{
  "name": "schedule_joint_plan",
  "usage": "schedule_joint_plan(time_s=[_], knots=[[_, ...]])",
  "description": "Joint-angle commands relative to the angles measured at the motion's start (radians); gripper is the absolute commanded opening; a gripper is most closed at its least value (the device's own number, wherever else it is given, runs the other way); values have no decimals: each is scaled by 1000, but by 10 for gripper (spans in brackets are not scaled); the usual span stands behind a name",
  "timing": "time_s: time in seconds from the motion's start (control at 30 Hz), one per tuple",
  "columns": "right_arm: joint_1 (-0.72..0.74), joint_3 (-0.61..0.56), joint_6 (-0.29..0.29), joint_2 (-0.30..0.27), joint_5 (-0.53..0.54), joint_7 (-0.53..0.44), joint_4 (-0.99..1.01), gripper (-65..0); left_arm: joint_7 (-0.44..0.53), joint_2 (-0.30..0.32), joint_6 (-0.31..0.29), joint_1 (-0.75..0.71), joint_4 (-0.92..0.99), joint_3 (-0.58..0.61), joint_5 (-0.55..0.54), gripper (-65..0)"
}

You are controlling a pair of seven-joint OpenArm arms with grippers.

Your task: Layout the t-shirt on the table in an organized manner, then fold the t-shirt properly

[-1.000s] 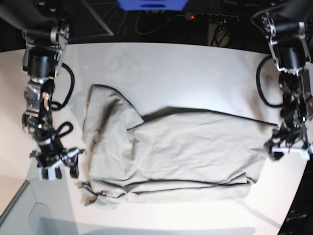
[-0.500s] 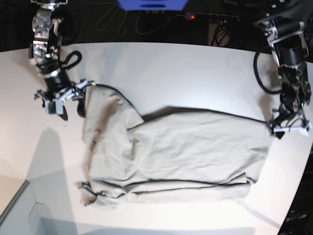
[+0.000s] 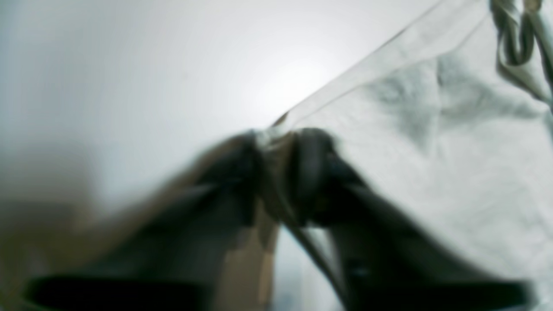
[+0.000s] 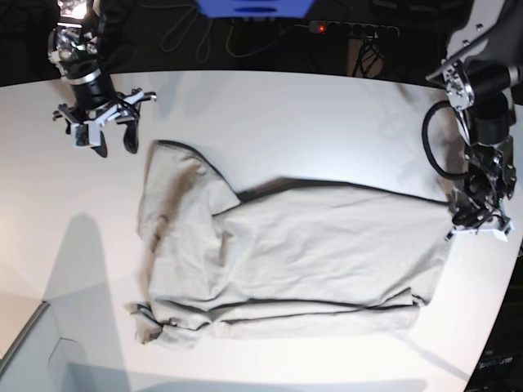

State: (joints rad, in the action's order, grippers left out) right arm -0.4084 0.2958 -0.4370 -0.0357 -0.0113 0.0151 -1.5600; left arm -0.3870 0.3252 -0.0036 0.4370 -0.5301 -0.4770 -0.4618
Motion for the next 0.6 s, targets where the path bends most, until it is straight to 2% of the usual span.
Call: schedule_joint_plan(time_s=[0.0,0.1,0.13,0.3,0.43,0.57], knots=[[3,-11,-3,-2,12,-28,-18,-302,-7,5,-2,6,-9,-1,10,-650],[7,-47,-3,-2,12,-27,-13,-302,-8,7,-2,-20,-31,-6,24,-633],[10,-62,-3,-2,12,-25,-12,-301,-14,10,-2,-23,-52,-9,24,-648],[82,-120,-3,-7,12,10,92,-267,-50,42,-2,-109,-230,-10,19,-650],[130,-125,-3,-2,12,49,154,-252,-65,41,-2,-168,-368,-10,19,-650],[156,-140,-3,-3,12,52,191,-252,-66,41,-2,-182,-393,-10,19,-650]])
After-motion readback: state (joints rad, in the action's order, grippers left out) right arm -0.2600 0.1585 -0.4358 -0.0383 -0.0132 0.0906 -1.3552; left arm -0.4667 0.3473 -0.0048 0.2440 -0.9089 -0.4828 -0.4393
